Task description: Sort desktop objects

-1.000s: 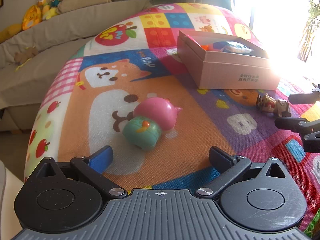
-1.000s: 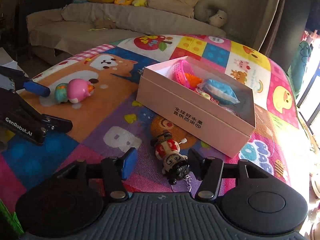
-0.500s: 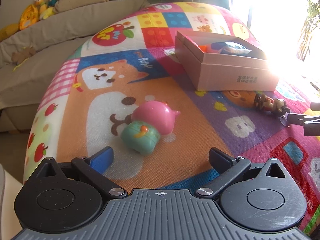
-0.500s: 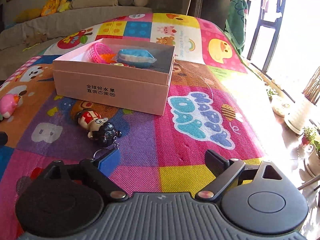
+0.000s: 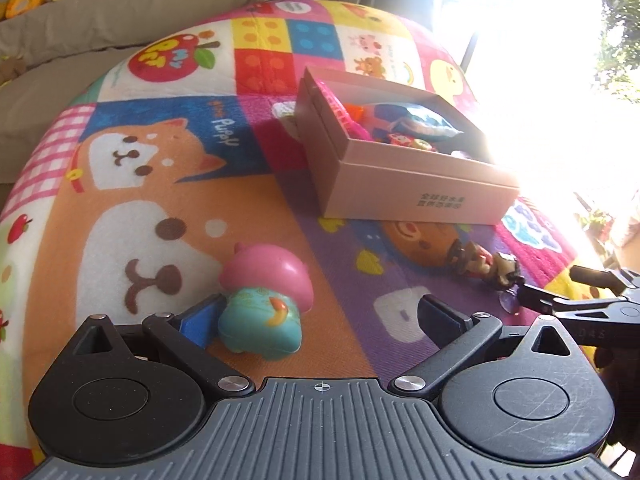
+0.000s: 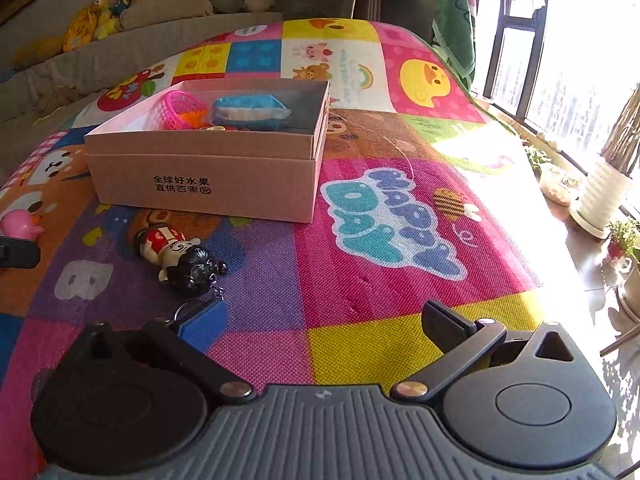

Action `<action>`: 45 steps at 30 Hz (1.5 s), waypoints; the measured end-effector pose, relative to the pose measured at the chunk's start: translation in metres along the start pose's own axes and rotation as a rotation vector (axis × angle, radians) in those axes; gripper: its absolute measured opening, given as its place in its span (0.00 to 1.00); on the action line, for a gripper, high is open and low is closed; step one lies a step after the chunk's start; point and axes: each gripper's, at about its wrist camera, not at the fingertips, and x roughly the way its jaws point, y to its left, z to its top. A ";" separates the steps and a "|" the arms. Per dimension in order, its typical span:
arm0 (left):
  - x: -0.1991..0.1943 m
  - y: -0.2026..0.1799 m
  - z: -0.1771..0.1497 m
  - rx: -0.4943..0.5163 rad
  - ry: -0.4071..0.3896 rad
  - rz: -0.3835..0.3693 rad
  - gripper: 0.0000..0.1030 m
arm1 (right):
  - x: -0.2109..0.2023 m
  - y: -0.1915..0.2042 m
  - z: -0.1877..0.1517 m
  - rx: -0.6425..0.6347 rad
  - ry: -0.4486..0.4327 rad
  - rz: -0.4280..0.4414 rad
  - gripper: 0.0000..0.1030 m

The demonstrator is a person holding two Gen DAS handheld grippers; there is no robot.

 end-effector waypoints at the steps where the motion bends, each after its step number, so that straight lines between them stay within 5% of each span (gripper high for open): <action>1: -0.001 -0.005 -0.002 0.026 0.002 -0.036 1.00 | 0.000 0.000 0.000 0.000 0.000 0.000 1.00; 3: -0.004 -0.012 -0.008 0.070 -0.008 -0.058 1.00 | 0.000 0.000 0.000 0.000 0.000 0.000 1.00; 8: -0.003 -0.012 -0.010 0.088 -0.052 0.118 1.00 | 0.000 0.000 0.000 0.001 0.000 0.001 1.00; 11: -0.002 -0.007 -0.004 0.064 -0.069 0.157 0.98 | 0.000 0.000 0.000 -0.001 -0.001 0.000 1.00; 14: 0.005 -0.009 -0.001 0.085 -0.061 0.199 0.80 | -0.001 0.000 0.000 -0.011 -0.011 0.023 1.00; 18: 0.010 -0.010 -0.001 0.100 -0.049 0.210 0.61 | -0.024 0.011 0.001 -0.044 -0.086 0.196 0.98; 21: 0.007 -0.012 -0.004 0.115 -0.056 0.203 0.53 | -0.030 0.035 0.009 -0.134 -0.096 0.241 0.83; 28: -0.007 -0.010 -0.016 0.113 -0.057 0.182 0.53 | 0.000 0.064 0.029 -0.187 -0.036 0.205 0.70; 33: -0.013 -0.009 -0.015 0.116 -0.065 0.174 0.52 | 0.005 0.060 0.029 -0.185 0.018 0.228 0.38; 38: -0.026 -0.023 0.009 0.170 -0.149 0.133 0.52 | -0.035 0.047 0.046 -0.194 -0.069 0.258 0.38; 45: -0.026 -0.061 0.082 0.282 -0.356 0.090 0.52 | -0.102 0.011 0.115 -0.122 -0.330 0.198 0.38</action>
